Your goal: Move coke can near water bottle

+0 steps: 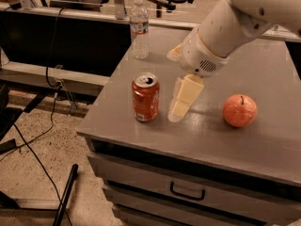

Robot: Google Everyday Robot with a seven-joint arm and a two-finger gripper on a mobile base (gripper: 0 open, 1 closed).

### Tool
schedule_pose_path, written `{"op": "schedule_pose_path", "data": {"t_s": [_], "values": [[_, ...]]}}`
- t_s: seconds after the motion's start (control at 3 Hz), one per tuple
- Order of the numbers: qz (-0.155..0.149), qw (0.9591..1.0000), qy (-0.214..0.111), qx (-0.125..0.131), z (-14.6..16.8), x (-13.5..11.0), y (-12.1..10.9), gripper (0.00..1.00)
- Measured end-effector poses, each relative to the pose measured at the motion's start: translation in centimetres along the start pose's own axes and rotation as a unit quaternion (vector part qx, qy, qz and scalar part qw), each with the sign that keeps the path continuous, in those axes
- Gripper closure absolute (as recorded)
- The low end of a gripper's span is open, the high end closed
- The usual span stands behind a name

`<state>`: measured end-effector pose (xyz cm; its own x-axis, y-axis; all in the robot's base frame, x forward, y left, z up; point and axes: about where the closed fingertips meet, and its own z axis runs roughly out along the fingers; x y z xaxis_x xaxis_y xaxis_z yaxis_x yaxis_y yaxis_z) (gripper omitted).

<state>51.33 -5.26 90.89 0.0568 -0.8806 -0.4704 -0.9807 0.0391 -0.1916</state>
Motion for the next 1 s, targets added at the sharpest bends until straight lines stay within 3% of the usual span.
{"op": "schedule_pose_path", "data": {"t_s": [0.67,1.0], "values": [[-0.001,0.9958,-0.084,-0.037,2.9,-3.3,0.8,0.0],[0.005,0.9907,-0.123,-0.059,3.8,-4.6,1.8,0.16]]}}
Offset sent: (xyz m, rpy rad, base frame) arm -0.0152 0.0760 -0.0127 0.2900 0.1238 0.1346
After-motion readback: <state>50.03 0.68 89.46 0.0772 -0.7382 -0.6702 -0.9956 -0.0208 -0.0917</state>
